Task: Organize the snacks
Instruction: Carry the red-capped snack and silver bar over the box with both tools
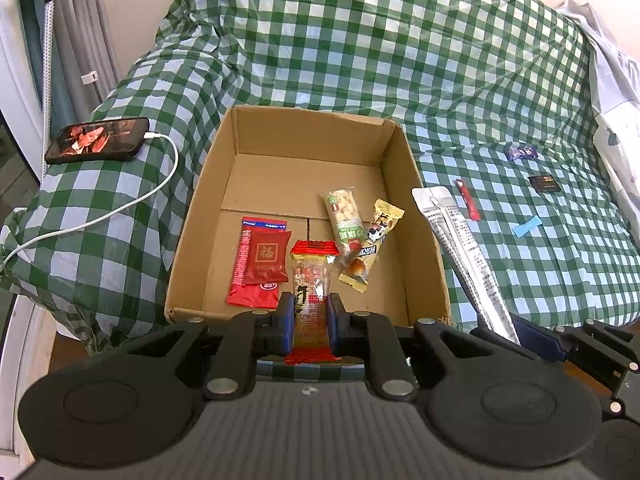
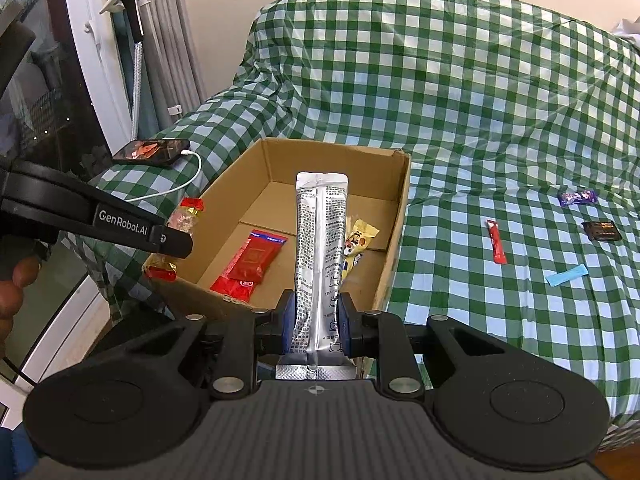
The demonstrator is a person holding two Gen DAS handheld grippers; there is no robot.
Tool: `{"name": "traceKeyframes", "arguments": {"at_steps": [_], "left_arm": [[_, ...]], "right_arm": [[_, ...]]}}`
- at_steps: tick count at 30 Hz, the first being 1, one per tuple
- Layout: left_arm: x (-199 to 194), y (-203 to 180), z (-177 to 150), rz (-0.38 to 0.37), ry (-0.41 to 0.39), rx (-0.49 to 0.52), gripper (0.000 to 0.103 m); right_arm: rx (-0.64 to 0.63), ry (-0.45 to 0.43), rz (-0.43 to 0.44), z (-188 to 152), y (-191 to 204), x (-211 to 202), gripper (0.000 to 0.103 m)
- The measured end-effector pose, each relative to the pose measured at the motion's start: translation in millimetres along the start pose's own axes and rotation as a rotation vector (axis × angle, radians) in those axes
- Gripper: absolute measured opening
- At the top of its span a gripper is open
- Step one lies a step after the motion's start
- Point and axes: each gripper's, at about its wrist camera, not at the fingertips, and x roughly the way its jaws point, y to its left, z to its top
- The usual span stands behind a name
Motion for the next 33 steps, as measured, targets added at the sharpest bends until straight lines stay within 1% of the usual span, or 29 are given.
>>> {"name": "traceKeyframes", "arguments": {"at_steps": [11,19,29,33], "left_arm": [[14,3,4,0.004,0.026,-0.010,0.018],[34,9,16,0.016,0.054,-0.015,0.018],[80,20,42,0.029,0.116,-0.029,0.018],[102,24,53,0.033,0.143,-0.029,0.018]], "right_arm": [[-0.011,0.032,0.002,2,0,11,0.023],[-0.002,0.062,0.006,8,-7,27,0.023],[0.024,0.132,0.028,22,6,72,0.023],[0.028,0.152,0.035,30,1,96,0.023]]}}
